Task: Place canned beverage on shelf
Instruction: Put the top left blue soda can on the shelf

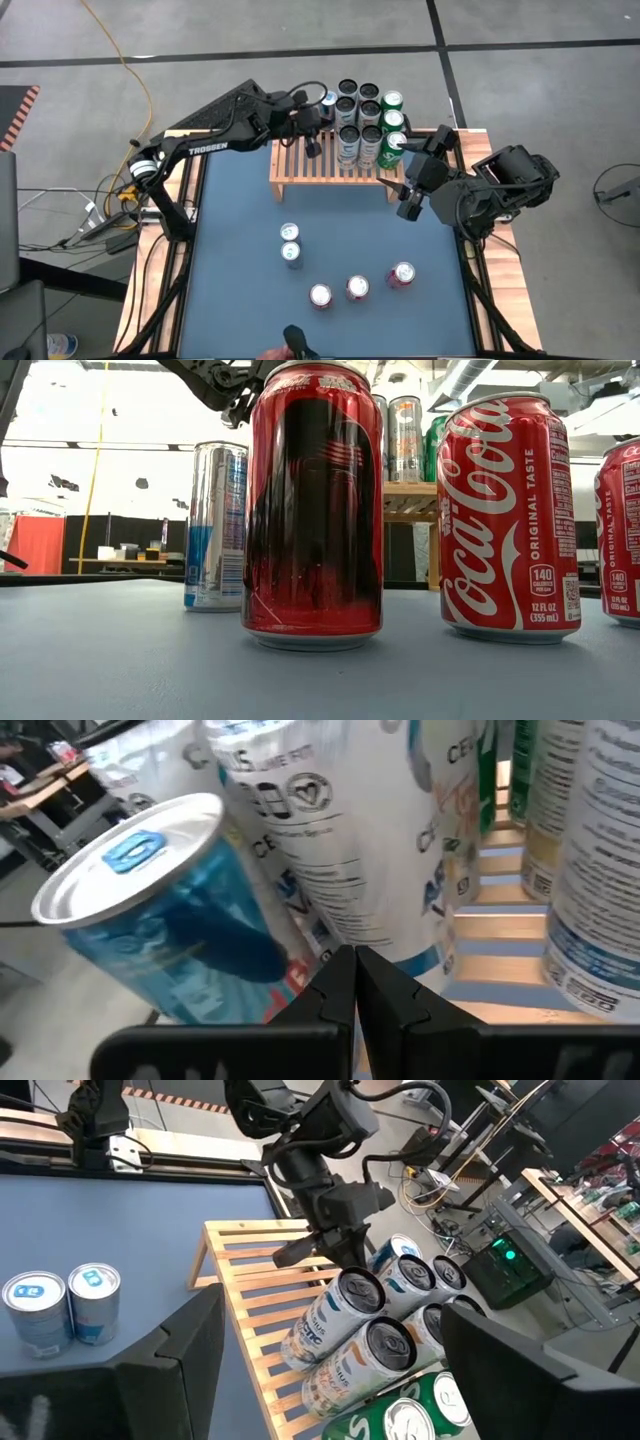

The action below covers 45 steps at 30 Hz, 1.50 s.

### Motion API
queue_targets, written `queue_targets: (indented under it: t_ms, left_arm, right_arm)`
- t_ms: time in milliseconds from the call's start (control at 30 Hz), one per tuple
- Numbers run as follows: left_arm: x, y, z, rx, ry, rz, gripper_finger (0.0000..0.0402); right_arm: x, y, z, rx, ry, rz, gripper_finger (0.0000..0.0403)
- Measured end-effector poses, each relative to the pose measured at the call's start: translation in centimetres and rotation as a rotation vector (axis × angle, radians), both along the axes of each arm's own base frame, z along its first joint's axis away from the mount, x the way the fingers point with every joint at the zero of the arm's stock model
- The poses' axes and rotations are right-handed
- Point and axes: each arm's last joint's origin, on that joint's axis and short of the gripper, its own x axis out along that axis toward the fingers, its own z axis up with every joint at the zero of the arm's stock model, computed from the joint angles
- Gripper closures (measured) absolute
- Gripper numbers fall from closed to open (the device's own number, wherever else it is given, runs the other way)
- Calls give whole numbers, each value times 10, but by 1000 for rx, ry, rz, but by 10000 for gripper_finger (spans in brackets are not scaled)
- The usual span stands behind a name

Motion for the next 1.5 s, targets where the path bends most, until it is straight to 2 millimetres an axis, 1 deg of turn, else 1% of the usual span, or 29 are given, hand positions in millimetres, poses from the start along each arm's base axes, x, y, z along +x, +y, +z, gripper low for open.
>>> queue_targets:
  t_ms: [467,567,700,800,900,967,1067,1133,1200,1267,1333,1433,1500]
  left_arm:
    - [-1,3,5,28,-50,15,401]
    - [3,6,2,30,-63,17,401]
    - [4,9,-6,-14,-46,42,401]
    - [-1,5,-2,-30,-26,58,401]
    - [-14,-3,19,-28,-39,63,401]
    - [-28,-9,34,-53,-46,62,401]
    - [-49,-17,56,-1,-47,62,402]
    - [-61,-17,71,62,-64,61,399]
    - [-69,-11,85,94,-93,51,389]
    - [-76,-4,96,82,-112,46,370]
    - [-80,4,106,62,-142,42,342]
    - [-82,15,117,20,-187,27,291]
    - [-78,22,119,-13,-189,14,252]
  right_arm:
    - [0,0,0,20,-18,-11,88]
    - [0,0,0,28,-25,-15,88]
    - [0,0,0,48,-30,-11,88]
    - [0,1,0,54,-28,-7,88]
    - [0,1,0,54,-27,-6,88]
    - [0,1,0,54,-27,-6,88]
    - [0,1,0,54,-25,-5,88]
    - [0,1,0,49,-22,-2,88]
    - [0,1,0,46,-18,-1,88]
    - [0,0,0,39,-12,2,88]
    - [0,0,0,30,-4,7,88]
    - [0,0,-1,17,8,15,88]
    - [0,0,0,12,13,18,88]
